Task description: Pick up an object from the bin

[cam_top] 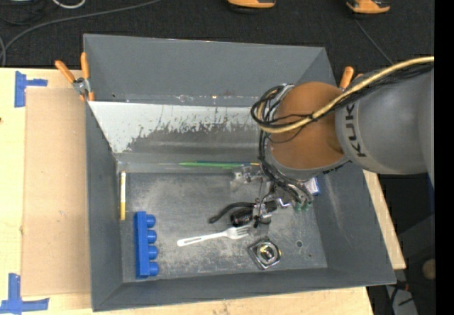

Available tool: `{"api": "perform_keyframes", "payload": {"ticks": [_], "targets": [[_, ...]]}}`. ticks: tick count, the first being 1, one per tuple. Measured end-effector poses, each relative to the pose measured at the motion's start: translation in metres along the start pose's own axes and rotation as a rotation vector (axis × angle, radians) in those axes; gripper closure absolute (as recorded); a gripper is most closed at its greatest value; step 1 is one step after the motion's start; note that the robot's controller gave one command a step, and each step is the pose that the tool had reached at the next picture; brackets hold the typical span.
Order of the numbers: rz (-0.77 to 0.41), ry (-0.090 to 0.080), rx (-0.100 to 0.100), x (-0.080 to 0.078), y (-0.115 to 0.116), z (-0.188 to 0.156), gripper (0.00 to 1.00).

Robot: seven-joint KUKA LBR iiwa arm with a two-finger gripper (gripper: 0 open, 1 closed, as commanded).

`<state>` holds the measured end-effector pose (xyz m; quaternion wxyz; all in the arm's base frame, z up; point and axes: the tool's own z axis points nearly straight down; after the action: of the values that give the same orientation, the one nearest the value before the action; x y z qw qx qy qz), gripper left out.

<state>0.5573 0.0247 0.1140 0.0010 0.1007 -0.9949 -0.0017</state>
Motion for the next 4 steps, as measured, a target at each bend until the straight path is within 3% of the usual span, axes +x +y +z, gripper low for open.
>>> {"api": "perform_keyframes", "payload": {"ticks": [1,2,4], "targets": [[-0.067,-0.004,0.001,0.025,0.006,0.044,0.00],[-0.061,-0.010,0.002,0.017,0.014,0.043,1.00],[-0.062,-0.006,0.001,0.019,0.014,0.033,1.00]]}}
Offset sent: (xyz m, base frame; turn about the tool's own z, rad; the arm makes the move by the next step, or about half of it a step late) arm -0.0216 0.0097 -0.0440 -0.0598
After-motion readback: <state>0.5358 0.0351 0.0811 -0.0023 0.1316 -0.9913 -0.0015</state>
